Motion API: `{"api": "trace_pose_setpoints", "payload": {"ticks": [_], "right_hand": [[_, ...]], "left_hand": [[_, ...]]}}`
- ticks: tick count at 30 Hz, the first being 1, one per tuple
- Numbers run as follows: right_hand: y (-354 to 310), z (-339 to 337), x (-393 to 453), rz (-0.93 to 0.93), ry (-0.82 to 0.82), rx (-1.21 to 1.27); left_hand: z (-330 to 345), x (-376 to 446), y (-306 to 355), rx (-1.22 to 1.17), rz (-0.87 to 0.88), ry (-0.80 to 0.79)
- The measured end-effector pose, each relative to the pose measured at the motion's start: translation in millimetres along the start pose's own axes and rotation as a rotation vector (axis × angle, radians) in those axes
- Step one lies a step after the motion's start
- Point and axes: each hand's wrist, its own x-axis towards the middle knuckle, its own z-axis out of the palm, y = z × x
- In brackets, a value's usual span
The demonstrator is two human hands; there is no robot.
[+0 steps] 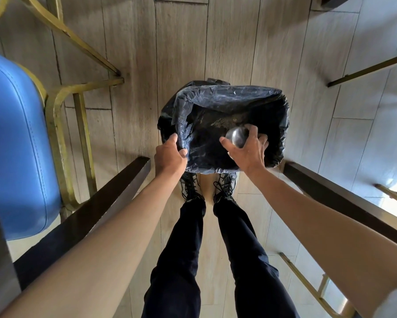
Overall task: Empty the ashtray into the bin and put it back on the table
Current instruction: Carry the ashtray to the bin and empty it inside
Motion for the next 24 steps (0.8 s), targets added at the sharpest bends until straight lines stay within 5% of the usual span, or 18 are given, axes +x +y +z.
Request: {"api": "trace_pose_setpoints", "payload": {"ticks": [24], "right_hand": [[19,-6,-7,-0.174,0.041,-0.09]], "left_hand": [[2,4,-1,0.074,0.034,-0.007]]}}
